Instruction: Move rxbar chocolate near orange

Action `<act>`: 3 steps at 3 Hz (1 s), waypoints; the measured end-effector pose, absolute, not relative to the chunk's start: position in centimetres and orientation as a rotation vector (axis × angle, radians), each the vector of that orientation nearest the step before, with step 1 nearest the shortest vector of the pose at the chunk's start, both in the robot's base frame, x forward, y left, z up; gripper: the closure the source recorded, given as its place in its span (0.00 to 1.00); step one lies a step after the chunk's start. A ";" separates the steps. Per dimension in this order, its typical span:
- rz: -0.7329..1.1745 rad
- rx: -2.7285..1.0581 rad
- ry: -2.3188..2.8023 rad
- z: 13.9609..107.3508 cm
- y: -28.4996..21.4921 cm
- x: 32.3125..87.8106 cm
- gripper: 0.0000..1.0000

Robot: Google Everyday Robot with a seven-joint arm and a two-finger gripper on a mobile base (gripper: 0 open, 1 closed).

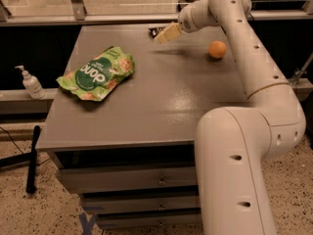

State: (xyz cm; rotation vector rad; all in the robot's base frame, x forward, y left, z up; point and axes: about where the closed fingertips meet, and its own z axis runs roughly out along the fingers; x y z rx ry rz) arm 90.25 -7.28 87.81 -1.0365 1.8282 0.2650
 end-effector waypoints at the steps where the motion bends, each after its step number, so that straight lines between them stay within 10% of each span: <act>1: 0.317 -1.054 1.880 86.2 -6.5 89.6 0.00; 3: 0.320 -1.024 1.926 85.8 -6.2 89.8 0.00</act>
Offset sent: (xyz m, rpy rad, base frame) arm 0.0024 0.0030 -0.0170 0.0603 0.1301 0.0089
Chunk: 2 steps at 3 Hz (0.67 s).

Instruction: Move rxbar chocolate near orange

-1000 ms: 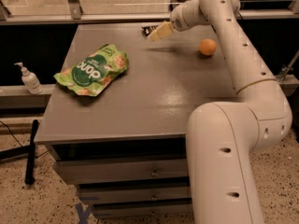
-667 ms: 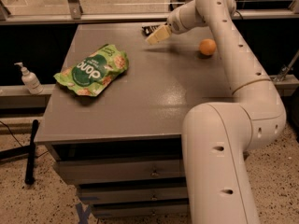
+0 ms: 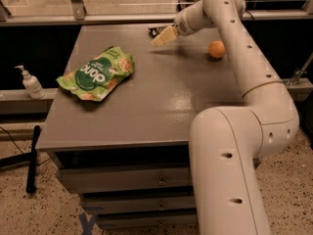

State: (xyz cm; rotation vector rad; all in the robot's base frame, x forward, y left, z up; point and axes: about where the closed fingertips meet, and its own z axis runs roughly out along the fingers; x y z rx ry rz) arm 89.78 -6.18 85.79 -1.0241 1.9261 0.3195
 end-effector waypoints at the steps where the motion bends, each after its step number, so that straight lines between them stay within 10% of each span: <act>1: 0.258 -0.991 1.943 86.7 -6.6 89.9 0.00; 2: 0.234 -0.962 1.957 86.8 -6.5 89.0 0.00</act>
Offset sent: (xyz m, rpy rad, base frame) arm -0.0577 0.0035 0.0035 -0.0365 -0.0300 -0.1307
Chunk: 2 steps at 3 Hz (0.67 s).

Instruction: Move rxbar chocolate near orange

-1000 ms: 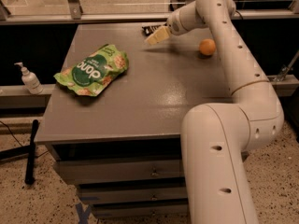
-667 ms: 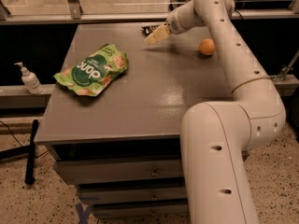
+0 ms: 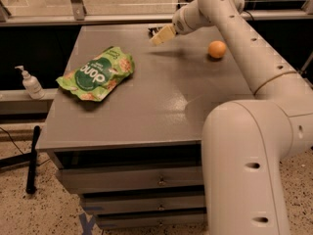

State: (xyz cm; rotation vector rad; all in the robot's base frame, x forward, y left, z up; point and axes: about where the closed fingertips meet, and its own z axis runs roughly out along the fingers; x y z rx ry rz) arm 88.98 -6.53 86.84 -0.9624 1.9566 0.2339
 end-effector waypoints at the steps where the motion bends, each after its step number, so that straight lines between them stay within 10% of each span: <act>1: 0.263 -0.919 1.955 85.8 -6.2 87.7 0.00; 2: 0.297 -0.872 1.909 85.3 -6.4 87.1 0.00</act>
Offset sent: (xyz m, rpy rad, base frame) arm -0.0328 -0.0056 -0.0167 0.1713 -0.0896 -0.0389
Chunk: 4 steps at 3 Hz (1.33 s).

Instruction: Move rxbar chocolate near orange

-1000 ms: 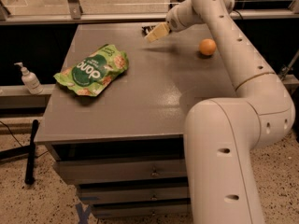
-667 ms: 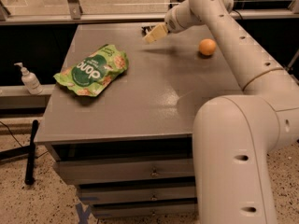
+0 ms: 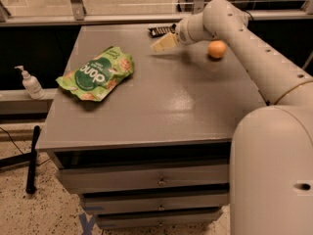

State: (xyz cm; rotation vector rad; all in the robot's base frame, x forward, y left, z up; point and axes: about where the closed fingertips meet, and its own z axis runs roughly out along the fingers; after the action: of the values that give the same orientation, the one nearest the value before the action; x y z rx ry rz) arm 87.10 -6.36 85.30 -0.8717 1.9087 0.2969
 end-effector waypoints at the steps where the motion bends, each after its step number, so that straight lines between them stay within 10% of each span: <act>1: 0.302 -0.826 1.852 85.8 -7.3 87.4 0.00; 4: 0.360 -0.728 1.832 86.9 -8.1 90.5 0.00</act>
Offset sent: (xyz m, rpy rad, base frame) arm 0.0268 -0.0426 0.0346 0.1514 -0.1681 -0.0732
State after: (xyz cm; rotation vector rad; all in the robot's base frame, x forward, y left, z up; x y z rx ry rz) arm 90.52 -8.11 86.86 -0.7278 1.8319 0.3599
